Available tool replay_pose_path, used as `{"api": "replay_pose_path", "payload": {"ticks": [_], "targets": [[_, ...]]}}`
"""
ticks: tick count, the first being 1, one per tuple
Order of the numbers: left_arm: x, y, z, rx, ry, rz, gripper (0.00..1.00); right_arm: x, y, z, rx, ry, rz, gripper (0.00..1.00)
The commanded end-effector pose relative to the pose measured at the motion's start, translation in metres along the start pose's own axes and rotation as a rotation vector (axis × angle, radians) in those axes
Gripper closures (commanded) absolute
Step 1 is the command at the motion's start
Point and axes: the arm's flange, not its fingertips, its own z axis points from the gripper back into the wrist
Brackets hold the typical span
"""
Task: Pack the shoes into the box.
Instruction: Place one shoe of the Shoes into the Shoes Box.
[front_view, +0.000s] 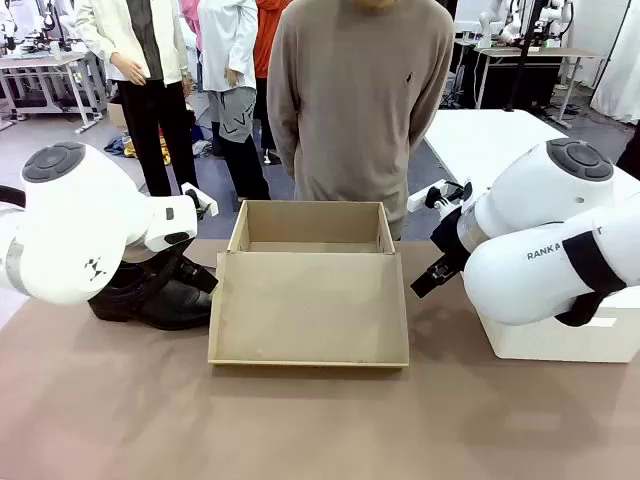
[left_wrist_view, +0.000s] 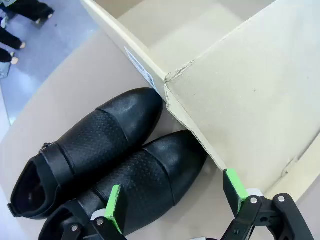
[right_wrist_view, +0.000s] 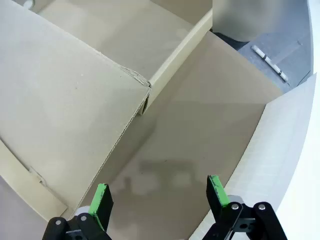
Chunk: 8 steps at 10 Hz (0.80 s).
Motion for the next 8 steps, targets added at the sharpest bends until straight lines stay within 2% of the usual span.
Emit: {"api": "replay_pose_path", "payload": {"ticks": [1, 8], "targets": [[0.0000, 0.0000, 0.0000, 0.000, 0.000, 0.000, 0.00, 0.0001, 0.0000, 0.0001, 0.000, -0.001, 0.000, 0.00], [0.0000, 0.0000, 0.0000, 0.000, 0.000, 0.000, 0.00, 0.0001, 0.0000, 0.0001, 0.000, -0.001, 0.000, 0.00]]}}
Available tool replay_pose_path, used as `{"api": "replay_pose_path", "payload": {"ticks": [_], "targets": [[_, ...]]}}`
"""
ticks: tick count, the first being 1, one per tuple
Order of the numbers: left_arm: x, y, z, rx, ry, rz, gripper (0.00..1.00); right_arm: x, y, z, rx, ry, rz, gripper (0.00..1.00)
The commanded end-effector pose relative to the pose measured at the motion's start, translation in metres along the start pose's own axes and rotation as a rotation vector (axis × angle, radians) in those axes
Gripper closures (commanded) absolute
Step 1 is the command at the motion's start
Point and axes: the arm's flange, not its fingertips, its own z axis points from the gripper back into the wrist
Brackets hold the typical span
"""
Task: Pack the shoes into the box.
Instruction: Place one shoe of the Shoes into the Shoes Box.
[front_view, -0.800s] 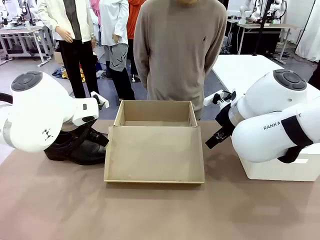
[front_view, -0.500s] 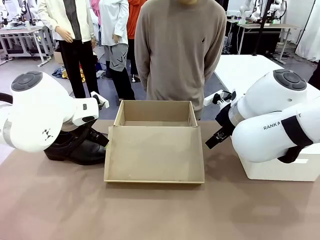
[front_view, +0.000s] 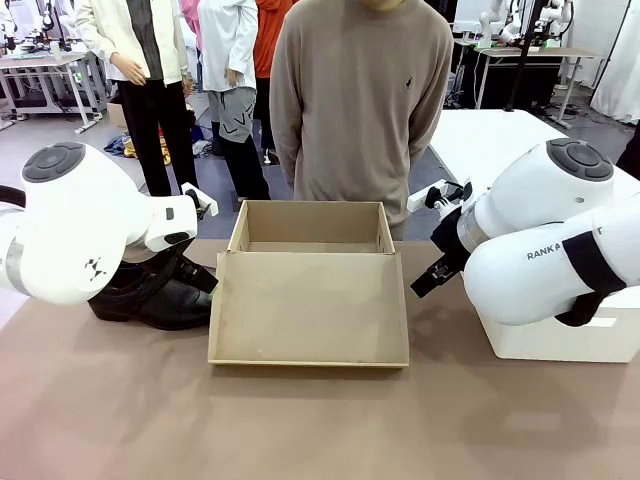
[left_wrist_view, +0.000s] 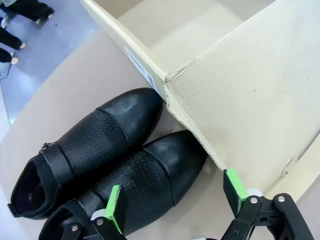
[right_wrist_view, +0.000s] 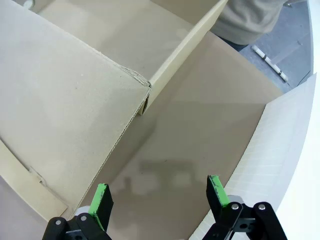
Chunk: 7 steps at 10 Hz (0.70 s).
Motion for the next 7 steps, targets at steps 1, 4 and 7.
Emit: {"api": "replay_pose_path", "payload": {"ticks": [1, 4, 7], "targets": [[0.000, 0.000, 0.000, 0.000, 0.000, 0.000, 0.00, 0.000, 0.000, 0.000, 0.000, -0.001, 0.000, 0.00], [0.000, 0.000, 0.000, 0.000, 0.000, 0.000, 0.00, 0.000, 0.000, 0.000, 0.000, -0.001, 0.000, 0.00], [0.005, 0.000, 0.012, 0.009, -0.013, -0.012, 0.00, 0.003, -0.003, 0.012, 0.016, -0.006, -0.008, 0.00]]}}
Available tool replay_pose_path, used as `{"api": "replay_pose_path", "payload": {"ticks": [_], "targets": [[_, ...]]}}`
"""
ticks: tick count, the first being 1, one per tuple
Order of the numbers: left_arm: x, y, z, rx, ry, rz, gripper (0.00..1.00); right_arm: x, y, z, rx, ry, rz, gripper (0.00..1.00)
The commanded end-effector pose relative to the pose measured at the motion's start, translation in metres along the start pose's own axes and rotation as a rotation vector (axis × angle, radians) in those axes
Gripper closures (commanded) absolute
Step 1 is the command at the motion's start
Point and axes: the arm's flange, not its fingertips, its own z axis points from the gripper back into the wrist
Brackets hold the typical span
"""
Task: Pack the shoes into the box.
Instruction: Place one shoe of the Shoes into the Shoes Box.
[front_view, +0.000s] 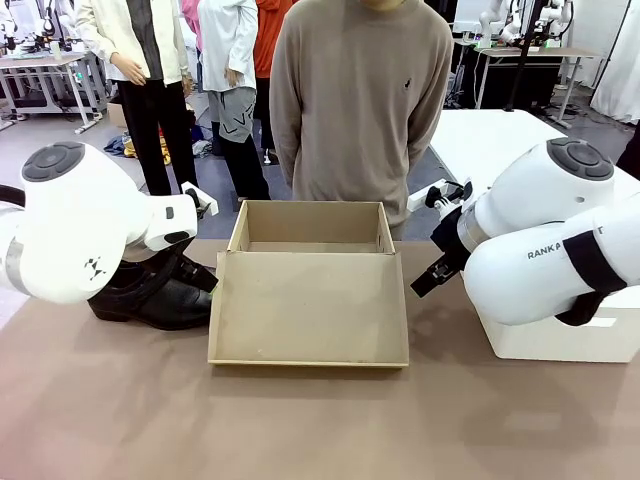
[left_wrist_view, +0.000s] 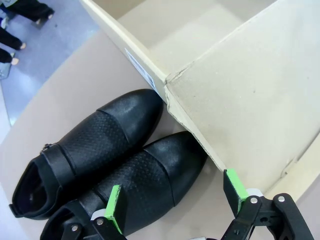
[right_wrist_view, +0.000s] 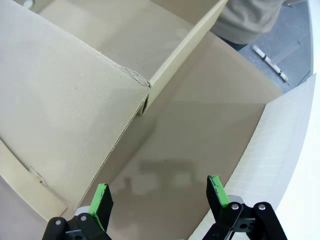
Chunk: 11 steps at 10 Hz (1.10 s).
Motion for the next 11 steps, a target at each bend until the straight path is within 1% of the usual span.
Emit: {"api": "replay_pose_path", "payload": {"ticks": [1, 4, 7, 9, 10, 11], "targets": [[0.009, 0.000, 0.022, 0.003, -0.013, -0.026, 0.00, 0.007, -0.005, 0.024, 0.043, -0.014, -0.007, 0.00], [0.026, -0.005, 0.059, 0.000, -0.023, -0.079, 0.00, 0.021, -0.010, 0.064, 0.063, -0.037, 0.020, 0.00], [0.035, -0.003, 0.092, 0.007, -0.033, -0.105, 0.00, 0.031, -0.010, 0.094, 0.087, -0.061, 0.057, 0.00], [0.036, -0.002, 0.103, 0.003, -0.044, -0.126, 0.00, 0.032, -0.012, 0.105, 0.106, -0.072, 0.075, 0.00], [0.036, 0.002, 0.108, -0.049, -0.077, -0.199, 0.00, 0.029, -0.014, 0.111, 0.137, -0.096, 0.095, 0.00], [0.036, 0.008, 0.117, -0.095, -0.109, -0.311, 0.00, 0.023, -0.019, 0.119, 0.177, -0.125, 0.131, 0.00]]}}
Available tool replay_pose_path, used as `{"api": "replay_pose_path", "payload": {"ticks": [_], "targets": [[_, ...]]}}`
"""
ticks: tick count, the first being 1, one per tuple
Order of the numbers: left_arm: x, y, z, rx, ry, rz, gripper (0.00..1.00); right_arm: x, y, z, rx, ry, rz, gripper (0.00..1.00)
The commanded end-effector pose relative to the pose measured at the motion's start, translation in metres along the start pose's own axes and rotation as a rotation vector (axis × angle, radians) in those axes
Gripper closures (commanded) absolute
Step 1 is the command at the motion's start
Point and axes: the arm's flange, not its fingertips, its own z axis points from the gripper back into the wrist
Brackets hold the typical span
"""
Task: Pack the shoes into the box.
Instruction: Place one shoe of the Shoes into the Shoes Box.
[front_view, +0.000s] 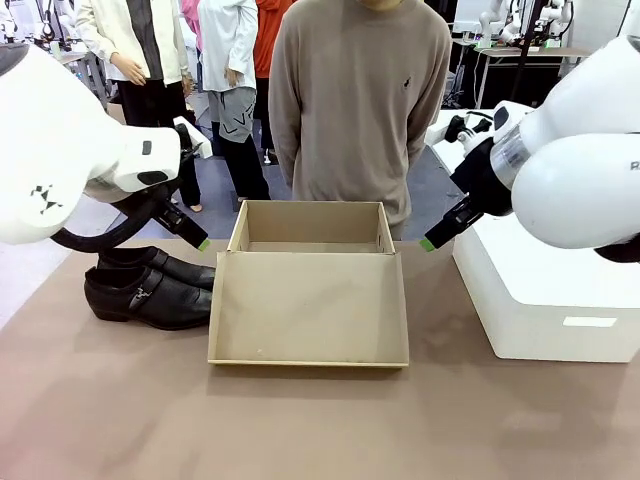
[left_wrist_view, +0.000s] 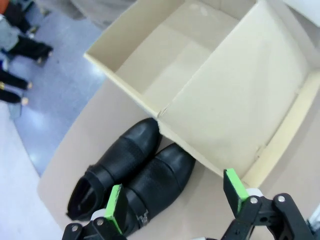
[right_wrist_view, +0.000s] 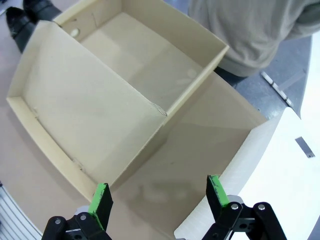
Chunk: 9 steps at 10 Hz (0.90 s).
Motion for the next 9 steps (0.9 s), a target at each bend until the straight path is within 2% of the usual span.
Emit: {"api": "replay_pose_path", "payload": {"ticks": [1, 3, 6, 7, 9], "targets": [[-0.005, 0.023, 0.020, -0.108, -0.056, -0.172, 0.00, -0.015, -0.015, 0.022, 0.118, -0.069, 0.090, 0.00], [-0.007, 0.036, 0.041, -0.183, -0.099, -0.258, 0.00, -0.025, -0.024, 0.043, 0.180, -0.124, 0.159, 0.00], [-0.013, 0.049, 0.063, -0.344, -0.246, -0.314, 0.00, -0.035, -0.036, 0.069, 0.279, -0.235, 0.242, 0.00], [-0.014, 0.052, 0.069, -0.366, -0.287, -0.306, 0.00, -0.037, -0.039, 0.074, 0.292, -0.274, 0.244, 0.00], [-0.019, 0.053, 0.076, -0.347, -0.308, -0.299, 0.00, -0.040, -0.043, 0.084, 0.310, -0.334, 0.242, 0.00]]}}
